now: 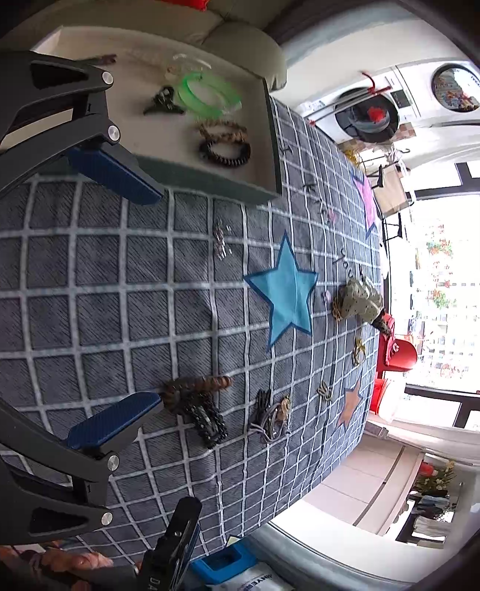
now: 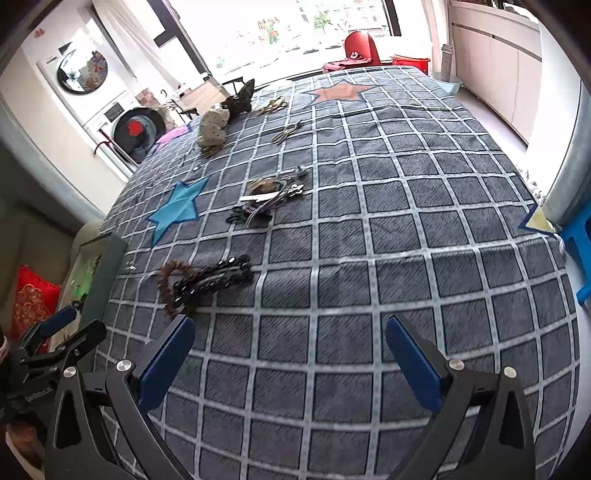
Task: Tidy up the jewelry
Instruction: 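Withdraw both open tools from the tray back over the bedspread, then close the left tool on the brown coiled hair tie while the right tool grips the lavender beaded hair tie, then lift and carry the brown coil and lavender hair tie over the beige tray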
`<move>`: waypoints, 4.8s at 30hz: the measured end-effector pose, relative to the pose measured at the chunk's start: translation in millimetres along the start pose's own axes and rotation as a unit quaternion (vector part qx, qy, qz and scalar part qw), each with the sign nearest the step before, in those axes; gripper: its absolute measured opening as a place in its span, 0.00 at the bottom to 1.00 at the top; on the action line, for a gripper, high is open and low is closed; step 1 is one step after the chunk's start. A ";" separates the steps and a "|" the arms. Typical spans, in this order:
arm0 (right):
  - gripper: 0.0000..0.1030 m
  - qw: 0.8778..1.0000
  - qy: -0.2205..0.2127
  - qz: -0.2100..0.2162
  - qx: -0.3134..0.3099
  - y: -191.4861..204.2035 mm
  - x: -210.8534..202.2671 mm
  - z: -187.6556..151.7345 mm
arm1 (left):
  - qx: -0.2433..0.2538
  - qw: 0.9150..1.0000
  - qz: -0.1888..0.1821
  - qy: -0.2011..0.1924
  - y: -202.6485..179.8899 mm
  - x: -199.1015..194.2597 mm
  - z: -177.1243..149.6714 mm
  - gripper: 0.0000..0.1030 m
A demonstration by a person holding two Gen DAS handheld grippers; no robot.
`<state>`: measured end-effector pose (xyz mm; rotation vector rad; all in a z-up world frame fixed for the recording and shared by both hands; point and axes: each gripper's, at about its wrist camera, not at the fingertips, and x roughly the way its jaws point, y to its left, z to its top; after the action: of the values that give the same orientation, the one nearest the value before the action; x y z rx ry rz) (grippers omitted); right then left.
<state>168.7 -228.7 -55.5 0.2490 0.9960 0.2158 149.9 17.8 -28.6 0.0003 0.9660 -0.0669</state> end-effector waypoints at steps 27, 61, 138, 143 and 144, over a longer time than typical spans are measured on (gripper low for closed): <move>0.54 0.992 0.029 0.105 0.064 -4.1 71.6 68.2 | 0.033 0.997 -0.067 0.033 -35.1 56.1 7.3 0.76; 0.04 0.998 0.003 0.064 0.017 -15.5 36.1 43.6 | 0.043 0.998 -0.041 -0.024 -19.2 25.2 3.9 0.12; 0.04 0.997 -0.014 0.076 -0.026 21.3 -5.0 -5.4 | 0.021 0.998 -0.057 0.020 -16.4 43.2 -4.2 0.12; 0.04 0.997 -0.008 0.076 -0.026 25.9 -5.8 -12.4 | 0.023 0.998 -0.063 0.002 -14.4 22.1 -7.2 0.12; 0.04 0.997 -0.007 0.076 -0.026 27.2 -6.4 -14.4 | 0.023 0.998 -0.065 0.001 -13.8 19.3 -7.1 0.12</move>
<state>151.3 -203.2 -49.6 0.2782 0.9572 0.3783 154.2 3.1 -48.1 -0.0199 0.9658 -0.2082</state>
